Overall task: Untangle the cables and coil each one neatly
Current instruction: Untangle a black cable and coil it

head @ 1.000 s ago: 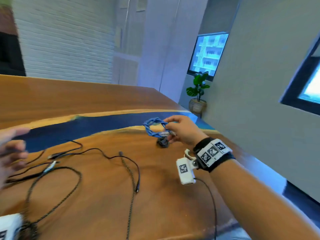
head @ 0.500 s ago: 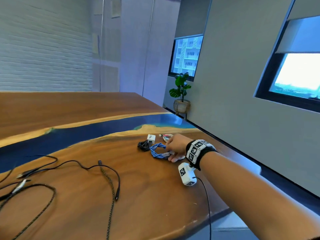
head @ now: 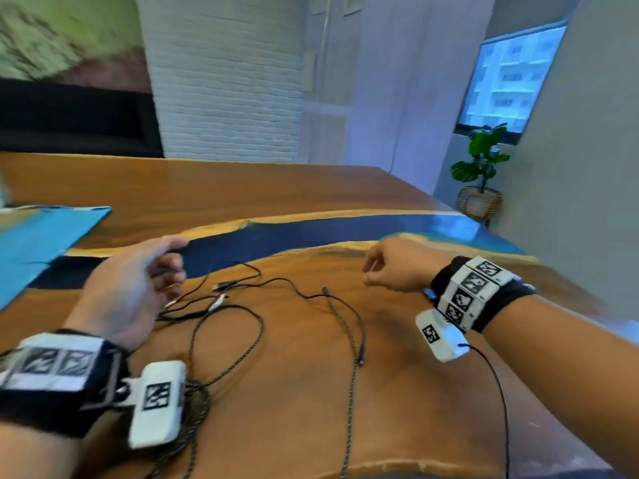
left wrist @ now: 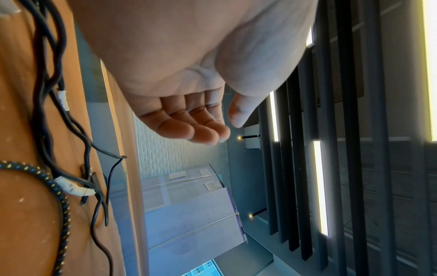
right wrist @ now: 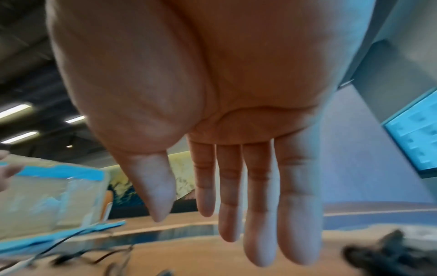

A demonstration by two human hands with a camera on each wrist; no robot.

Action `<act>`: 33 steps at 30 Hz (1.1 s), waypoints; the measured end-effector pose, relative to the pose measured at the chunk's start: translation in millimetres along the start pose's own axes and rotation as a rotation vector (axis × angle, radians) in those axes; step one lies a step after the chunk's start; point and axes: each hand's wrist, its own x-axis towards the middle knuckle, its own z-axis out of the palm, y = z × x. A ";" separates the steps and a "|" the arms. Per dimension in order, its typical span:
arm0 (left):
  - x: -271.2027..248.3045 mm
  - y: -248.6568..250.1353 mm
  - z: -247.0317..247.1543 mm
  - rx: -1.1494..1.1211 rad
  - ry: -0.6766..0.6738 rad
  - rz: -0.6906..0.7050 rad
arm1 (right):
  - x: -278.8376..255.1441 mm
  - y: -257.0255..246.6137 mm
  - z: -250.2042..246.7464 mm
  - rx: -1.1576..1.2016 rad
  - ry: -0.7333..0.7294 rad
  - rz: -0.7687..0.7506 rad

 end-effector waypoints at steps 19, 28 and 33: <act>-52.8 25.4 37.3 0.080 0.092 0.073 | 40.1 -115.0 -33.7 0.613 0.336 -0.301; -56.3 25.8 35.9 0.314 -0.223 0.079 | -0.8 -143.3 -101.4 1.365 0.312 -0.608; -62.1 28.9 37.6 0.232 -0.096 0.149 | 28.9 -113.9 -77.2 1.246 0.449 -0.303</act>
